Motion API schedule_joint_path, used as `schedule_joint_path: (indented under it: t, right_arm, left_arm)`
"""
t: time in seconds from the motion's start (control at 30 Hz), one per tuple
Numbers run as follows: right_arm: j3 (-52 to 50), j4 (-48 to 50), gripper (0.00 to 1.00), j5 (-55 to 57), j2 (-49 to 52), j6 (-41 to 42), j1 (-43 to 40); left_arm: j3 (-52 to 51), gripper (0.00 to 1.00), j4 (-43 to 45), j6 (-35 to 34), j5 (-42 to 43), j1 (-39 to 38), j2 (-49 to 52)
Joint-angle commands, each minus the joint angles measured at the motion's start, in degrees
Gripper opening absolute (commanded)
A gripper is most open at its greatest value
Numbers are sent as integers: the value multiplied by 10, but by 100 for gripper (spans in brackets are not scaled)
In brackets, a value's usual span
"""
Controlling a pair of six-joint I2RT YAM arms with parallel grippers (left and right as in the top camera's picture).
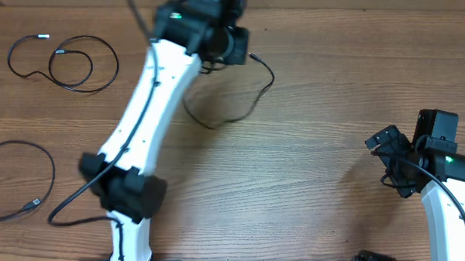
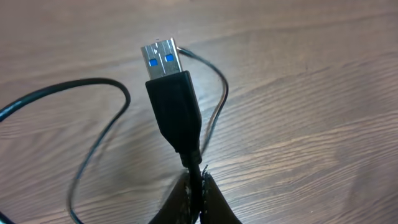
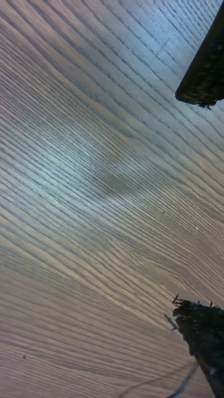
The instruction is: Untangle cables
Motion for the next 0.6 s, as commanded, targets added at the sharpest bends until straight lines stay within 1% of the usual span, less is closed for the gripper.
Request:
schedule_joint_path:
  t: [0.0, 0.2, 0.43, 0.47, 0.57]
  right_arm:
    - [9, 0, 100, -2, -9, 3, -3]
    - [9, 1, 100, -2, -8, 4, -3]
    - [9, 1, 100, -2, -8, 3, -3]
    - [9, 2, 100, -6, -8, 3, -3]
    - [9, 7, 100, -27, -7, 4, -3]
  left_arm:
    - [1, 4, 17, -28, -19, -35, 74]
    - [1, 4, 62, -34, -5, -79, 142]
    - [1, 4, 89, -34, -18, -99, 163]
    - [1, 6, 99, -43, -13, -99, 163]
    - [1, 15, 128, -55, 2, -100, 163]
